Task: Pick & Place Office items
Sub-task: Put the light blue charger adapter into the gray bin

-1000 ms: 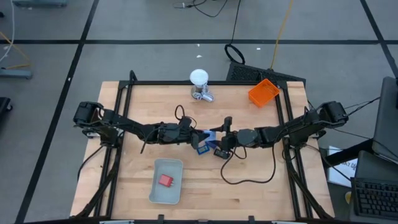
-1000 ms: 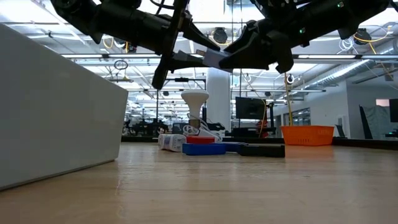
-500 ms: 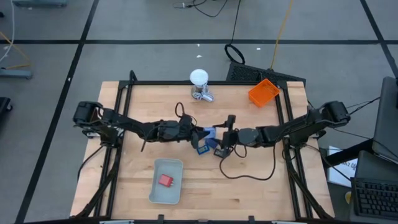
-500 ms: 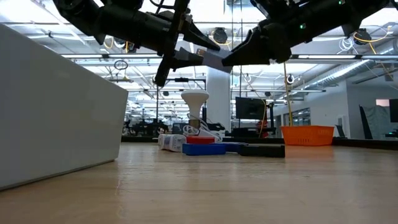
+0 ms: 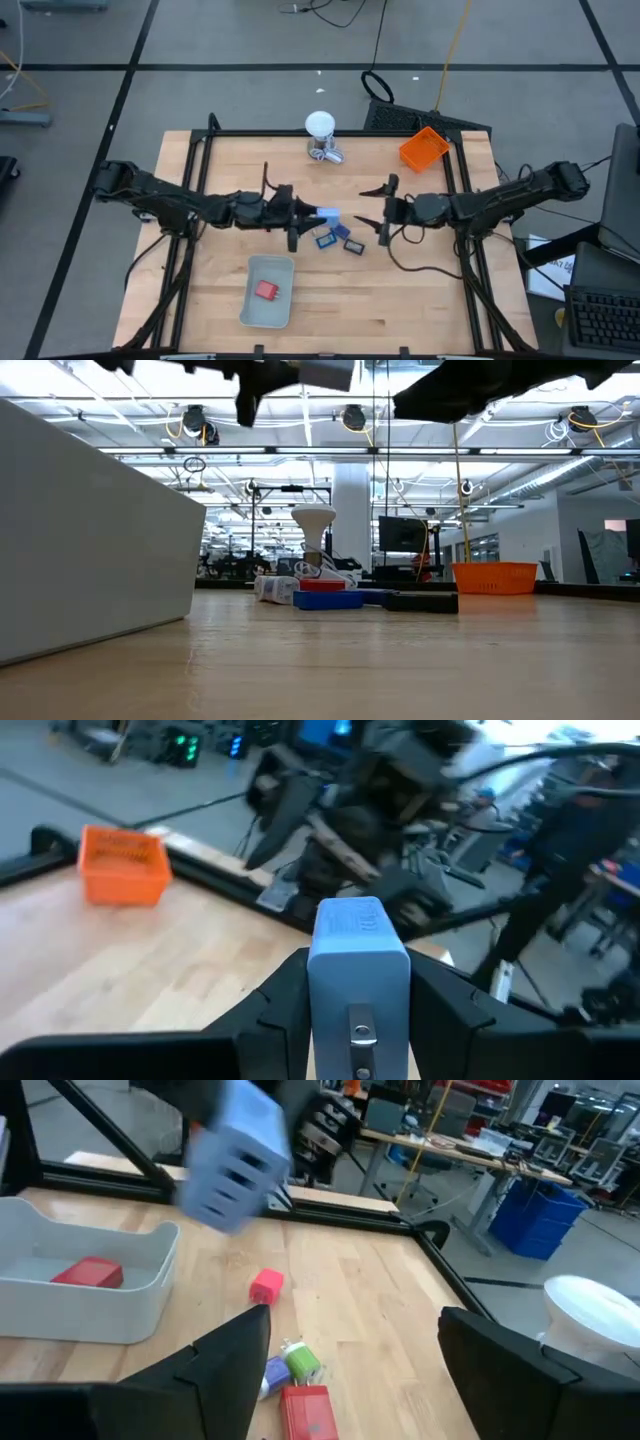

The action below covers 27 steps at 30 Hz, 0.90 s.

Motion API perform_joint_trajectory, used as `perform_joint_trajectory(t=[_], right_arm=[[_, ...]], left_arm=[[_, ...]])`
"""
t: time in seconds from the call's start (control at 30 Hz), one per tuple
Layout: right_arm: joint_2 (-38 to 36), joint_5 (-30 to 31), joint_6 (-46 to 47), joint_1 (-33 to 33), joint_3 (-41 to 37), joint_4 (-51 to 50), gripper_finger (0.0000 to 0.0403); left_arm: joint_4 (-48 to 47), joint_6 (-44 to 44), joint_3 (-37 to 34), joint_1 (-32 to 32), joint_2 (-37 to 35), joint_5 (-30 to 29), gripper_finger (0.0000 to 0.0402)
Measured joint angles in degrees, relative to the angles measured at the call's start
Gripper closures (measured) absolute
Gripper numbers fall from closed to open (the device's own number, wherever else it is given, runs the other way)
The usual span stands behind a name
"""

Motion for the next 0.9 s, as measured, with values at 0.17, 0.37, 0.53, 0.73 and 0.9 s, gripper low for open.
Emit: perform_joint_trajectory(t=[0.17, 0.37, 0.53, 0.73, 0.9], right_arm=[[-4.2, 0.2, 0.5, 0.0, -2.9, 0.7, 0.0132], [-8.0, 0.2, 0.9, 0.0, -5.0, 1.0, 0.0133], [-9.7, 0.2, 1.3, 0.0, -5.8, 0.9, 0.0133], [-9.8, 0.2, 1.3, 0.0, -5.9, 0.9, 0.0133], [-9.8, 0.2, 1.3, 0.0, -5.9, 0.9, 0.0133]], left_arm=[[-2.0, 4.9, 0.0, -5.3, -3.4, -0.2, 0.0278], [-3.8, 6.2, 0.0, -11.8, -4.3, -0.5, 0.0278], [-8.8, 1.7, 0.0, -17.2, -4.3, -0.9, 0.0278], [-13.5, -4.0, 0.0, -22.9, -4.3, -3.9, 0.0278], [-21.1, -10.3, 0.0, -26.2, -4.3, -5.2, 0.0278]])
